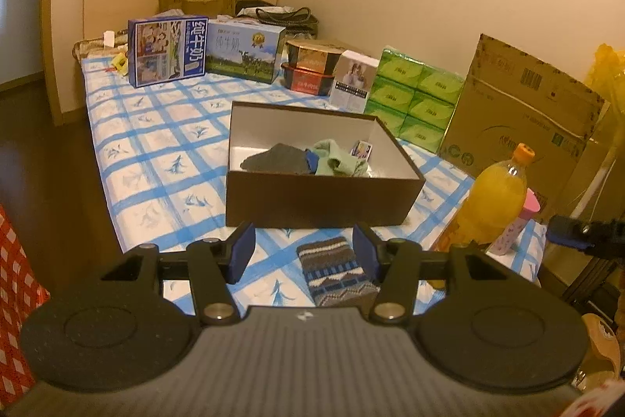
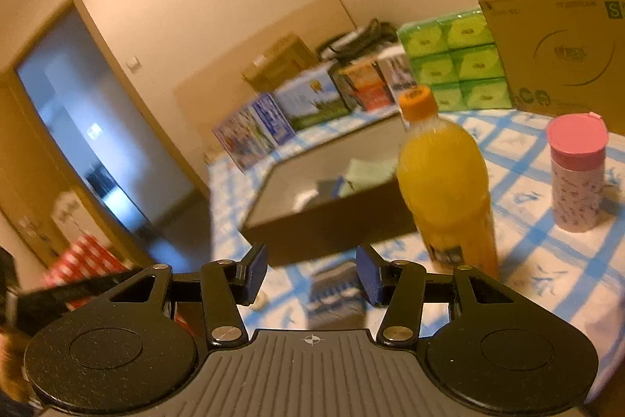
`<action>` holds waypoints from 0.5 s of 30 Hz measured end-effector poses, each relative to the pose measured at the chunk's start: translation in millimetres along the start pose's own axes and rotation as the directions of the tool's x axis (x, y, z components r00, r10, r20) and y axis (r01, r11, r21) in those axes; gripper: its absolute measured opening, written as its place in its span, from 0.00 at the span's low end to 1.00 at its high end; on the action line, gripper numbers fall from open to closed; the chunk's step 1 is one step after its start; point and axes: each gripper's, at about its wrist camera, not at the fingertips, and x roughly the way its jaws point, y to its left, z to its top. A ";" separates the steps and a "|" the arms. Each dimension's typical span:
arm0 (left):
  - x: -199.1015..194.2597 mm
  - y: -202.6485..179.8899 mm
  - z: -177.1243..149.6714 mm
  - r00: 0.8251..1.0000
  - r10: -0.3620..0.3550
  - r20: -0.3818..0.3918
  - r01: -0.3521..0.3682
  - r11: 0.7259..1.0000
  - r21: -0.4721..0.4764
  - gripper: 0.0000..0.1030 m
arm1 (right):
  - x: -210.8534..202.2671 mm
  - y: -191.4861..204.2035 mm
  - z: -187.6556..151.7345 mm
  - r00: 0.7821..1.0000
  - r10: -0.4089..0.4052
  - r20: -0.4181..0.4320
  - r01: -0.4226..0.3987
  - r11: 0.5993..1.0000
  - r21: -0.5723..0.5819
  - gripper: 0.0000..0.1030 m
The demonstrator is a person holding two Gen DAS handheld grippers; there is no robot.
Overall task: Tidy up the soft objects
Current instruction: 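Move both tools back over the striped sock and red disc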
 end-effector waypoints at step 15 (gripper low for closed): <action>33.0 3.2 -28.9 0.997 0.013 -0.079 -0.014 1.000 -0.008 0.51 | 56.8 11.7 -48.4 0.975 -0.190 -0.112 0.178 0.978 -0.105 0.49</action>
